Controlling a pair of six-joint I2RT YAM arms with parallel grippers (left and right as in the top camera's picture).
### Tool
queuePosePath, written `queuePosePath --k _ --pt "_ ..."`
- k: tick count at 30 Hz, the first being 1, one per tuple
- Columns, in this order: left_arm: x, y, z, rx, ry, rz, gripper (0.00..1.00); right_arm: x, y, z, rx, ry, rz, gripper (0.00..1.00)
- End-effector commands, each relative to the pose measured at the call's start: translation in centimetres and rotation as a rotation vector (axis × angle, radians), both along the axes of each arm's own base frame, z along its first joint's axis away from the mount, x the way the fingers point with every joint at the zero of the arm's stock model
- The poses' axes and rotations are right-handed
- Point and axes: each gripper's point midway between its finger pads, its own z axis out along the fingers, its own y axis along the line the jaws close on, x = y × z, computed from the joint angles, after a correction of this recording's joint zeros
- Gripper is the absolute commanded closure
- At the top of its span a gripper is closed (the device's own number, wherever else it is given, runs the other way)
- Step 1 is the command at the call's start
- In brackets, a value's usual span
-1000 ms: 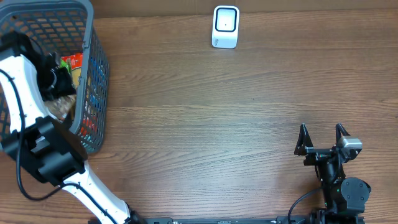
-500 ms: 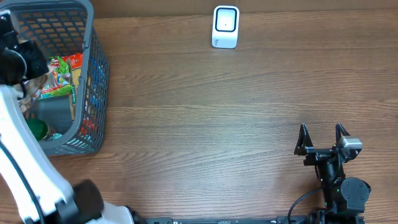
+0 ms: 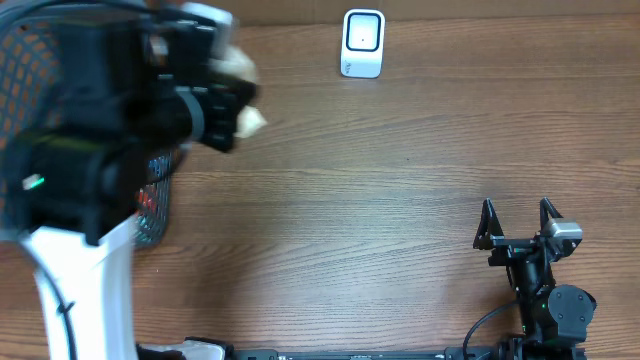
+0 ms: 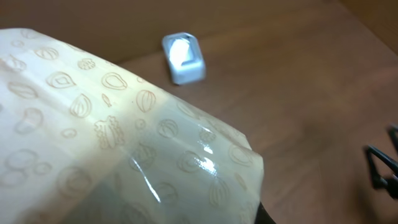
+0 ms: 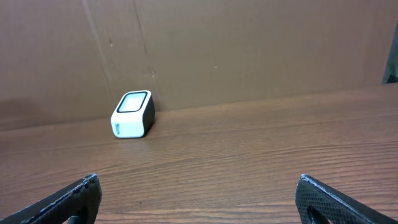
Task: Scan the item barcode
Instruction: 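Lift the bag out and place it on the table near the scanner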
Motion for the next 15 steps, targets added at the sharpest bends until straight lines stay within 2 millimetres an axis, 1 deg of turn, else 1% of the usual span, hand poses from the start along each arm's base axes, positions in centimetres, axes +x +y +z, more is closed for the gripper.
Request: queuePosePath --k 1,4,7,11,15 --pt "1.1 -3.5 -4.7 0.054 0.135 -0.06 0.96 0.0 -0.2 -0.2 -0.003 -0.003 -0.011 0.0" --pt "1.4 -6.4 -9.1 0.102 0.261 -0.112 0.96 0.0 -0.2 -0.2 -0.003 -0.003 -0.011 0.0" --pt "1.1 -8.8 -14.2 0.15 0.41 -0.143 0.96 0.0 -0.2 -0.2 -0.004 -0.003 -0.011 0.0" --pt "-0.1 -11.1 -20.5 0.226 0.578 -0.173 0.96 0.0 -0.2 -0.2 -0.003 -0.003 -0.011 0.0" --pt "-1.4 -12.4 -26.4 0.357 0.653 -0.167 0.95 0.0 -0.2 -0.2 -0.004 -0.003 -0.011 0.0"
